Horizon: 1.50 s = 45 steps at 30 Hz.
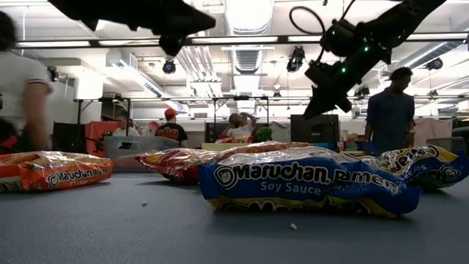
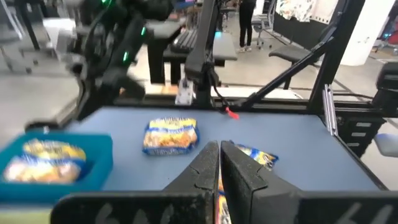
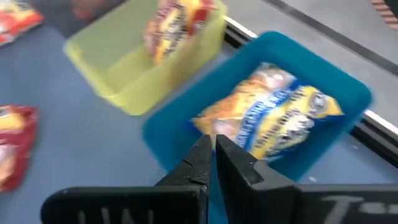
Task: Sort Maruchan noodles
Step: Put the red noodle pack into the yellow bin
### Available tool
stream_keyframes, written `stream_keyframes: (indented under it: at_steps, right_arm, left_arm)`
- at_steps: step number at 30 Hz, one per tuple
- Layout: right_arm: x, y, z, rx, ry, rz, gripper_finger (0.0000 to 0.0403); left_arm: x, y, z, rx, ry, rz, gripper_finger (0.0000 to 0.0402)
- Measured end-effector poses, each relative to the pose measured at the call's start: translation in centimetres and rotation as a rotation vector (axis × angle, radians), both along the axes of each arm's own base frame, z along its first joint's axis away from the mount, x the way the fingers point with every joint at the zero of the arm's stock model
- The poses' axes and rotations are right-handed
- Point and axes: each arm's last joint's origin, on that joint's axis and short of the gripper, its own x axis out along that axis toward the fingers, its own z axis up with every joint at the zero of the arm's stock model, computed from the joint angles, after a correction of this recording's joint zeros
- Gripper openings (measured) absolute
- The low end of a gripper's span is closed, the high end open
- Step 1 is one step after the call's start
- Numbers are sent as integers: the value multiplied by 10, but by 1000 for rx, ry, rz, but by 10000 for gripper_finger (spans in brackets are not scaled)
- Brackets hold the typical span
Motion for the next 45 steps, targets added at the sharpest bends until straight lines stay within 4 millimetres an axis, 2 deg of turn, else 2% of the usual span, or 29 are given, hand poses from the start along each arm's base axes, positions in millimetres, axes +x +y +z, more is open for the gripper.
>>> stream_keyframes:
  at_steps: [9,15,19,24,30,35,39,45]
  right_arm:
    - [6,46,9,51,2,138,13]
    - [9,71,9,61,1,226,13]
    - [10,81,3,68,19,271,13]
    - [7,88,-5,67,43,287,13]
    - [-3,90,-11,44,48,260,13]
    - [-8,91,-11,5,-12,248,13]
    - [-11,92,-15,-20,-76,252,13]
    - [-16,94,-24,-5,-74,245,13]
  left_arm:
    - [-2,0,-46,-212,210,57,0]
    - [9,0,-68,-350,339,117,11]
    - [16,0,-67,-403,477,147,45]
    - [22,0,-70,-436,693,212,110]
    - [32,3,-74,-489,735,195,199]
    - [32,14,-84,-535,764,267,260]
    - [34,25,-91,-542,765,335,286]
    - [38,33,-102,-536,768,409,288]
